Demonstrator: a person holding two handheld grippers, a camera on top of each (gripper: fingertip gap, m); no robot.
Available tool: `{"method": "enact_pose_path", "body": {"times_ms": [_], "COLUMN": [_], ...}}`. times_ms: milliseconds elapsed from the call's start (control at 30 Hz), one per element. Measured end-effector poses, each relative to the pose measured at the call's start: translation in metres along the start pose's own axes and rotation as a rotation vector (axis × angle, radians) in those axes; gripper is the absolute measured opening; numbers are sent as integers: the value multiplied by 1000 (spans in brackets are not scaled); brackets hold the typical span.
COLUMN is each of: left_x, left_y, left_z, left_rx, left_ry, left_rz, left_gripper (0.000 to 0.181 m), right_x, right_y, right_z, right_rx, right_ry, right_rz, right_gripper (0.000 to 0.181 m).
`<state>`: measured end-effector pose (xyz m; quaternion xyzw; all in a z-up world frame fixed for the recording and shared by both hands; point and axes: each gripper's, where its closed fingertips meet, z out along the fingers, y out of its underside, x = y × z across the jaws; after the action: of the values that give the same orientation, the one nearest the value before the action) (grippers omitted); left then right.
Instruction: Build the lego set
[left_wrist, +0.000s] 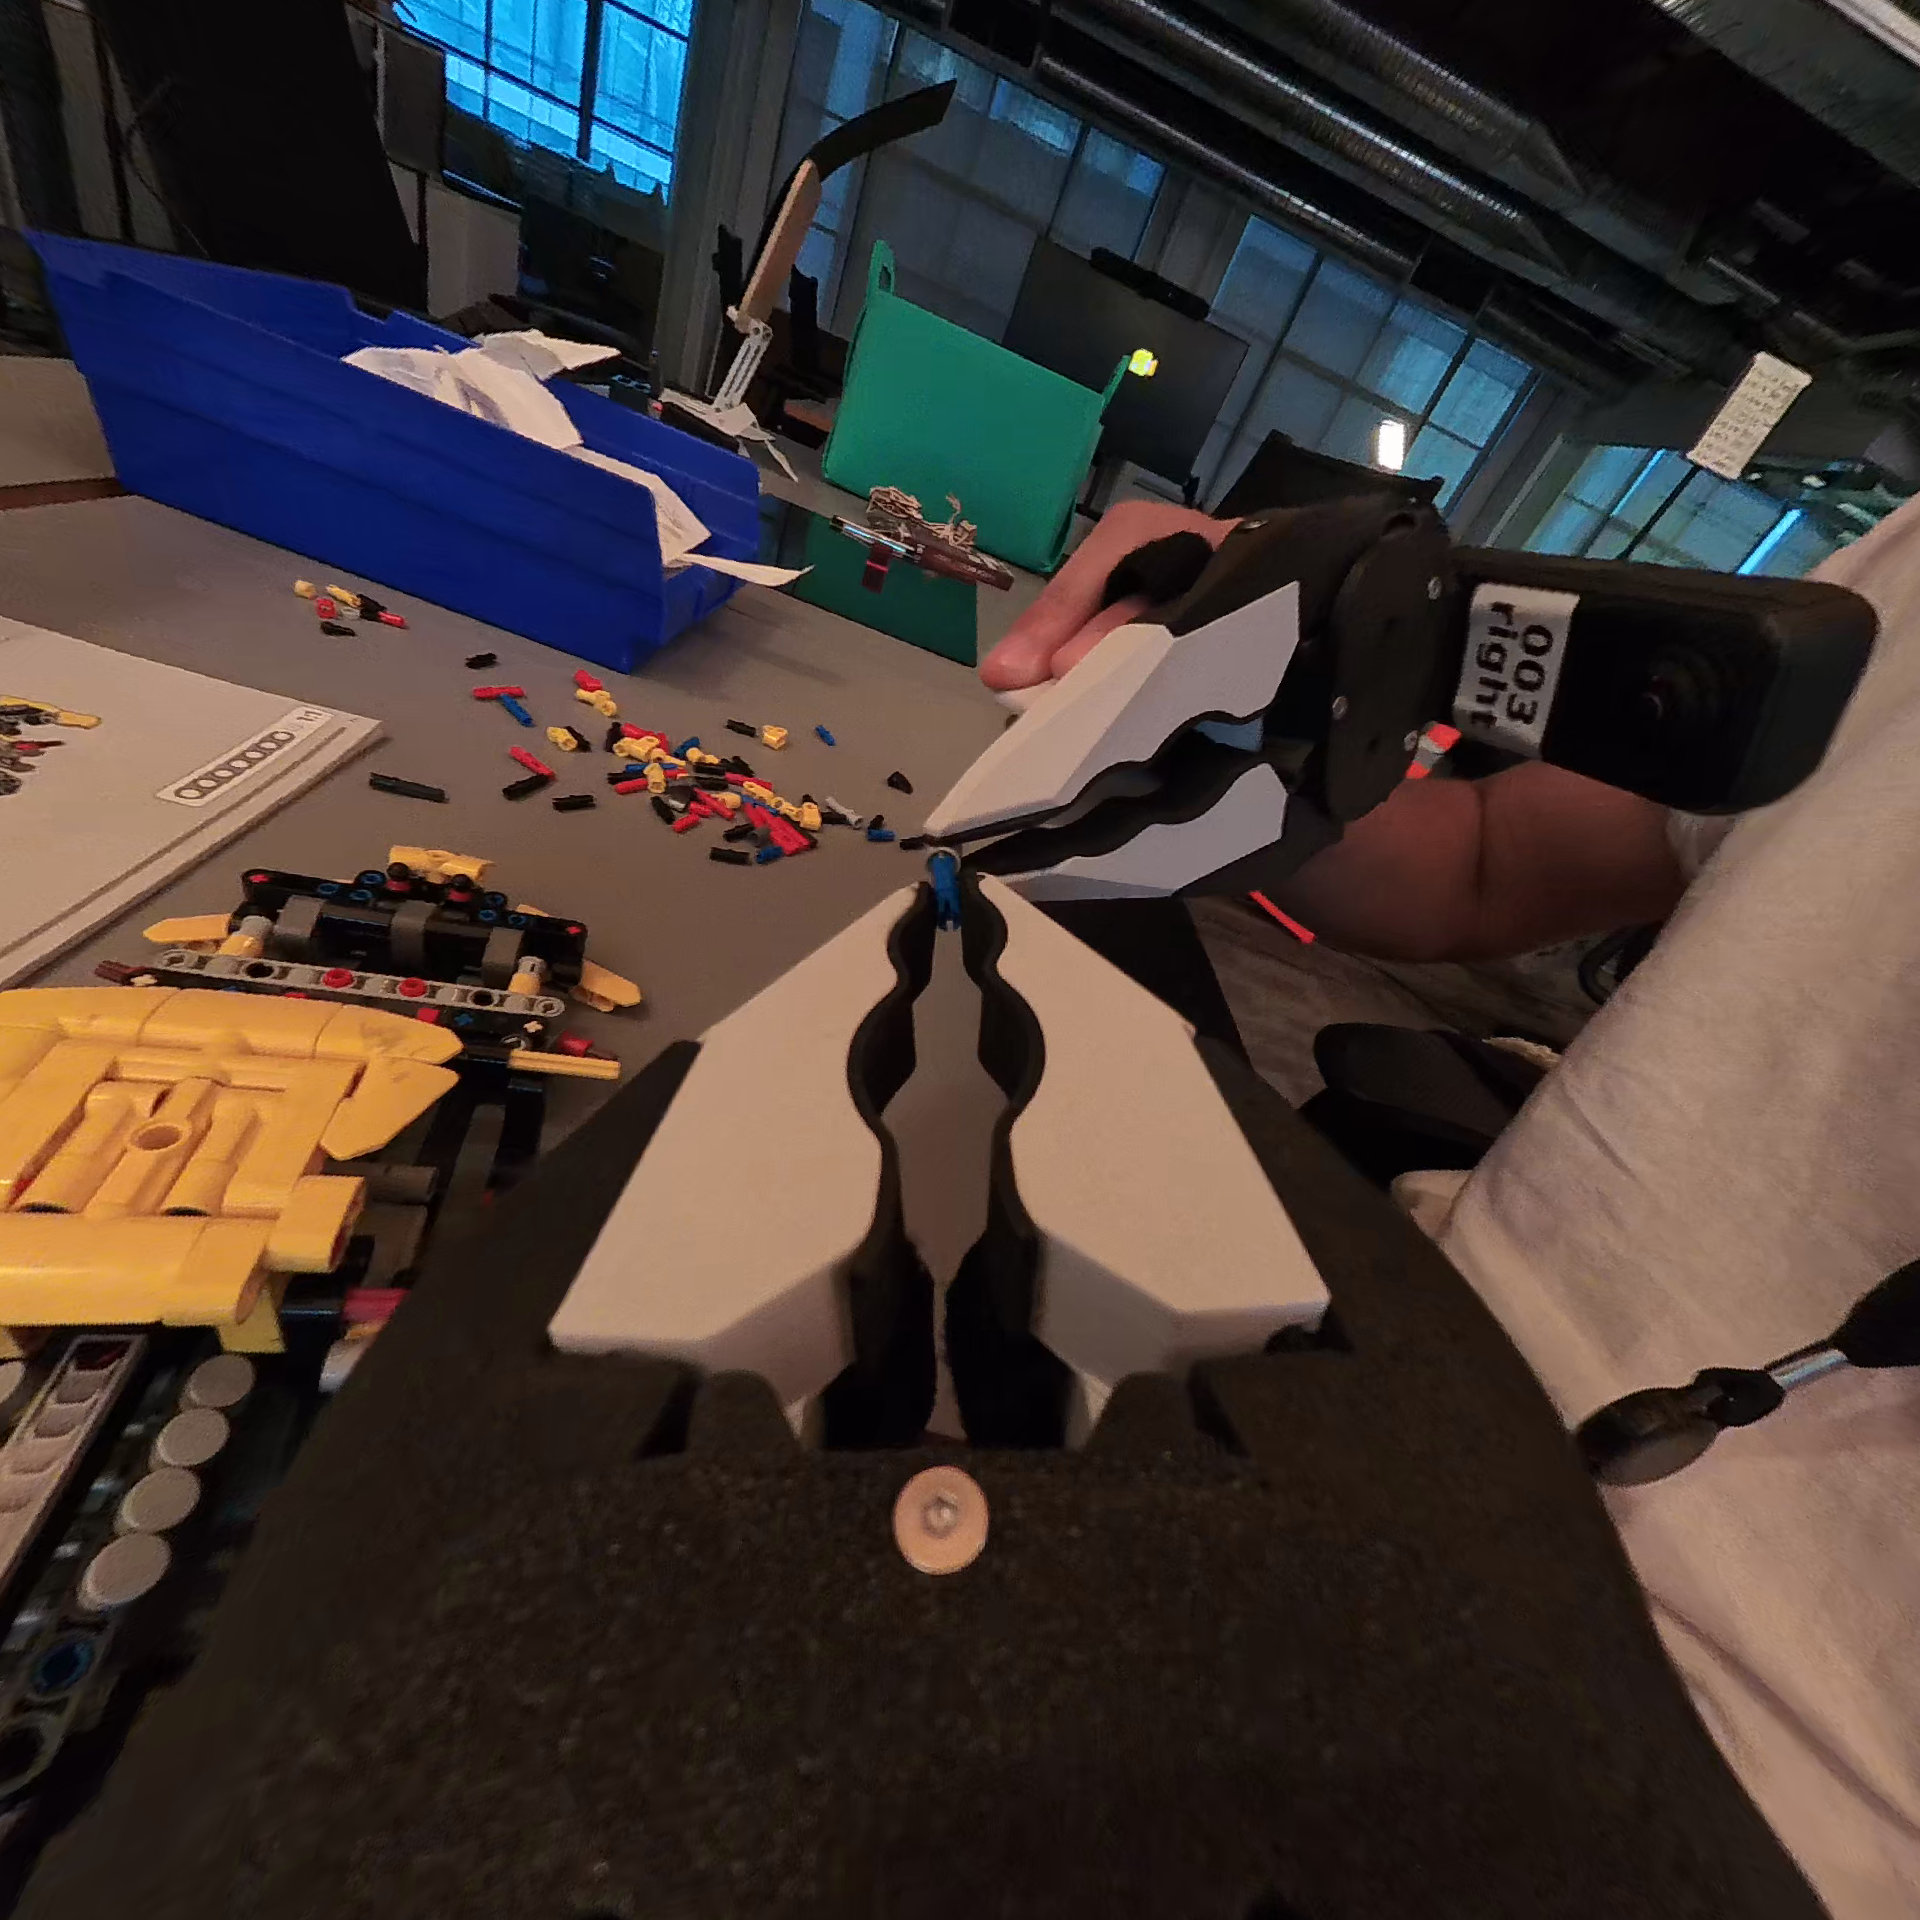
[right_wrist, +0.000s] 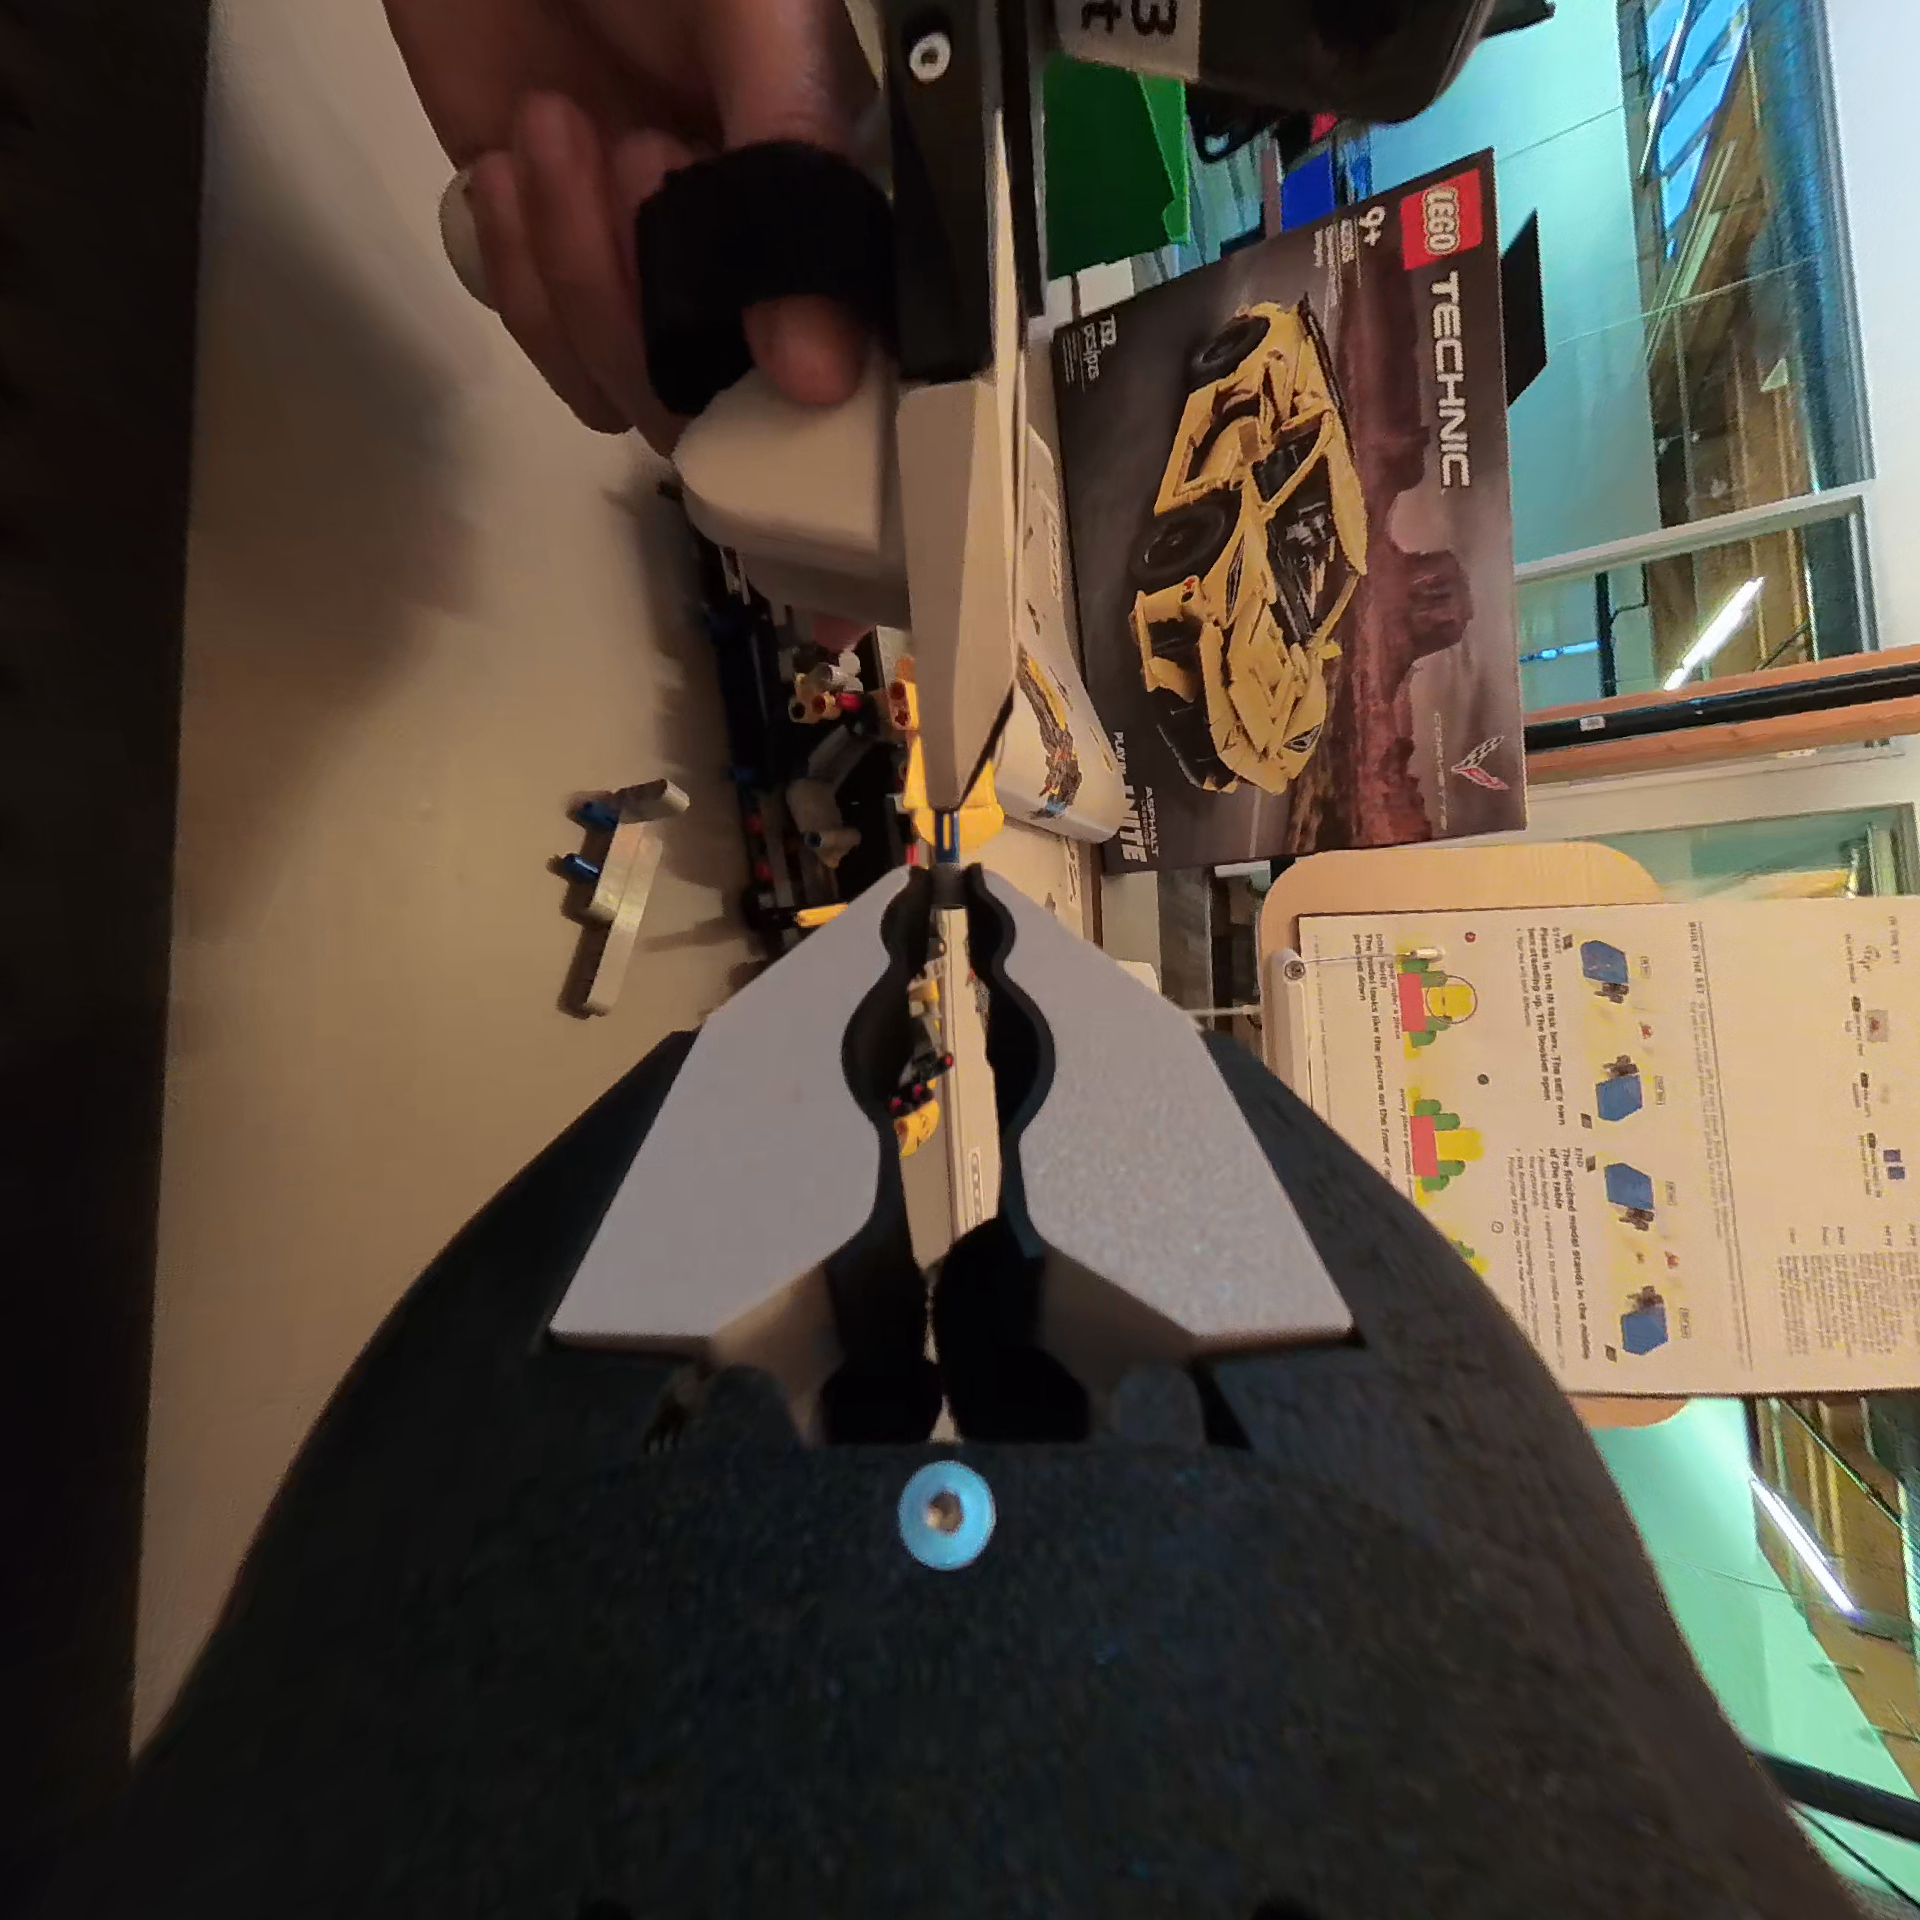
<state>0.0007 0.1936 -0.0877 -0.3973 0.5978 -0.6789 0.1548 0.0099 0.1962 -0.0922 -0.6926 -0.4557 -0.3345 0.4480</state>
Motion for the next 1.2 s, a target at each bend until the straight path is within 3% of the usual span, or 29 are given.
{"method": "enact_pose_path", "body": {"times_ms": [167,567,867,967,1100,1167,1200], "left_x": [9,-14,-3,-8,-3,5,8], "left_y": [-4,10,10,10,2,-4,-6], "left_z": [-2,5,5,5,1,-1,-1], "left_rx": [24,-61,-53,-56,-13,22,29], "left_ry": [72,-107,-24,-50,-26,20,38], "left_rz": [-38,54,6,14,21,22,22], "left_gripper": [4,4,4,5,5,4,4], "right_x": [2,-8,-9,-9,-1,8,7], "right_y": [-8,13,2,5,1,-3,-5], "right_z": [-7,10,3,8,5,-5,-9], "right_rx": [103,-148,-13,-42,27,105,149], "right_ry": [-33,32,-17,-5,19,58,5], "right_rz": [42,-40,2,9,187,282,389], "right_gripper": [5,5,5,5,8,17,22]}}
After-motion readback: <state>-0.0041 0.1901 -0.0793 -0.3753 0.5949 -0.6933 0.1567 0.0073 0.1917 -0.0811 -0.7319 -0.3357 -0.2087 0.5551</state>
